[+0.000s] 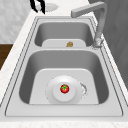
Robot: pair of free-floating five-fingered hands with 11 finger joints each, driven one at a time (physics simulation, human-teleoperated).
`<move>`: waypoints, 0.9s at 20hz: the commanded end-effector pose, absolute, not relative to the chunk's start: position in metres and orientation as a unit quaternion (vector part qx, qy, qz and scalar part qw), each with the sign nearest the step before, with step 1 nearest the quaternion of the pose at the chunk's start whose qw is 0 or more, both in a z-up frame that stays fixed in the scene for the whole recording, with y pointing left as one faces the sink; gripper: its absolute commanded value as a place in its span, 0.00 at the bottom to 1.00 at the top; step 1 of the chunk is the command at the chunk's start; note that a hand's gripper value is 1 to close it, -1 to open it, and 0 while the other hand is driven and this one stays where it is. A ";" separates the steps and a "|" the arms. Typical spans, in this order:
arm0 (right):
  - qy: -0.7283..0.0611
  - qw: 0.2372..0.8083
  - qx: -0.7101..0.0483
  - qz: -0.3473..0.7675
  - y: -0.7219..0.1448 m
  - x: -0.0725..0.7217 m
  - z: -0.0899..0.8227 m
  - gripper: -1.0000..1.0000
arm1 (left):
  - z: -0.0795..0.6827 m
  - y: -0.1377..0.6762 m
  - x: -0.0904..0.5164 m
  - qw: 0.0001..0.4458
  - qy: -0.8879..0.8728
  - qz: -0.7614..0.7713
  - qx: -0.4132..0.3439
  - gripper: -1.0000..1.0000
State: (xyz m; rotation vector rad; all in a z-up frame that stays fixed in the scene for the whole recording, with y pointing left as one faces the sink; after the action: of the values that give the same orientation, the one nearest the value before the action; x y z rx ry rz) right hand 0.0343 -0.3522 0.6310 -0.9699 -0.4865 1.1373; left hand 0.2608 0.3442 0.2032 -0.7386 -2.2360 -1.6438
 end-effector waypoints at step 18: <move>-0.135 0.742 -0.486 0.441 -0.279 0.094 0.619 0.00 | 0.203 0.344 0.261 0.134 -0.772 -0.567 -0.255 0.50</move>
State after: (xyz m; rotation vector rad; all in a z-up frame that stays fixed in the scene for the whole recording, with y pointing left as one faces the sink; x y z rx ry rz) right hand 0.0808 -0.2873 0.6200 -1.0553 -0.3380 1.0323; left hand 0.2608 0.3442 0.2032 -0.7386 -2.2360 -1.6438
